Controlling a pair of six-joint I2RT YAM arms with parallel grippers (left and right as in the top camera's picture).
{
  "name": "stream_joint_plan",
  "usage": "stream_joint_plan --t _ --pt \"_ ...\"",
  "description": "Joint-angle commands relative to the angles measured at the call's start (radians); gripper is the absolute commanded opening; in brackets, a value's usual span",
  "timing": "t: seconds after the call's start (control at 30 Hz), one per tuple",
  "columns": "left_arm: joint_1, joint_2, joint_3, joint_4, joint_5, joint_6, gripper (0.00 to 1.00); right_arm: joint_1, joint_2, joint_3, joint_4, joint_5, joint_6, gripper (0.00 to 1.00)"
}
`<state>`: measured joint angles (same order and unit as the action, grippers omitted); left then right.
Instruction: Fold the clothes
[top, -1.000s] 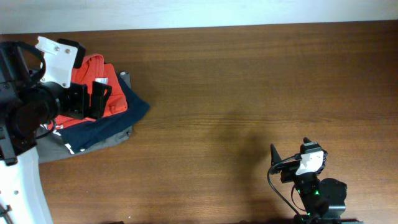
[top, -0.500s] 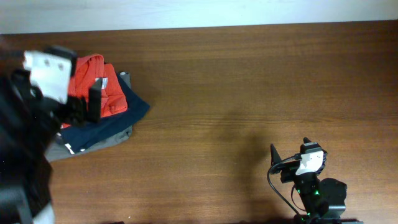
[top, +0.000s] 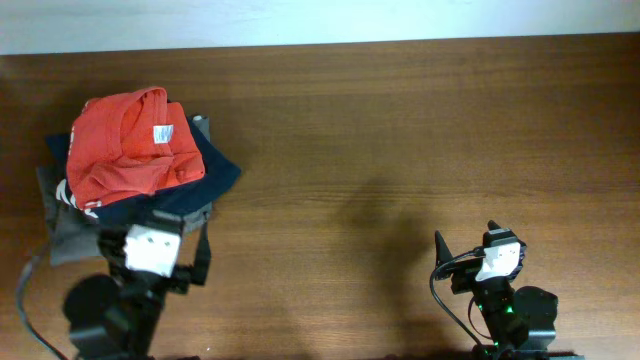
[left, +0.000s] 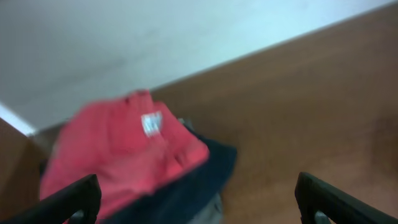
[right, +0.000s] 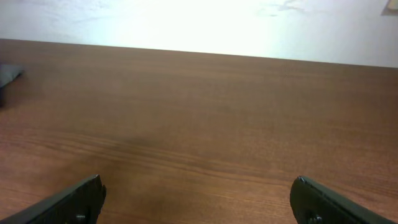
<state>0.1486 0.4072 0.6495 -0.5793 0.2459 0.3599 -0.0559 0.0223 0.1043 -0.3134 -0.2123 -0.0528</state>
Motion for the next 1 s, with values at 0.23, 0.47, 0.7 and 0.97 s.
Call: stream_joint_plan --t 0.23,0.47,0.7,0.97 --pt "-0.005 -0.312 -0.309 0.042 0.021 0.015 0.99 -0.003 -0.006 -0.007 0.0 -0.013 0.001 0.99" --pt "-0.04 -0.402 -0.451 0.115 0.027 0.015 0.99 -0.003 -0.006 -0.007 0.0 -0.013 0.001 0.99" --pt "-0.093 -0.402 -0.547 0.251 0.018 0.012 0.99 -0.003 -0.006 -0.007 0.0 -0.013 0.001 0.99" --pt "-0.095 -0.401 -0.548 0.256 0.019 0.012 0.99 -0.003 -0.006 -0.007 0.0 -0.013 0.001 0.99"
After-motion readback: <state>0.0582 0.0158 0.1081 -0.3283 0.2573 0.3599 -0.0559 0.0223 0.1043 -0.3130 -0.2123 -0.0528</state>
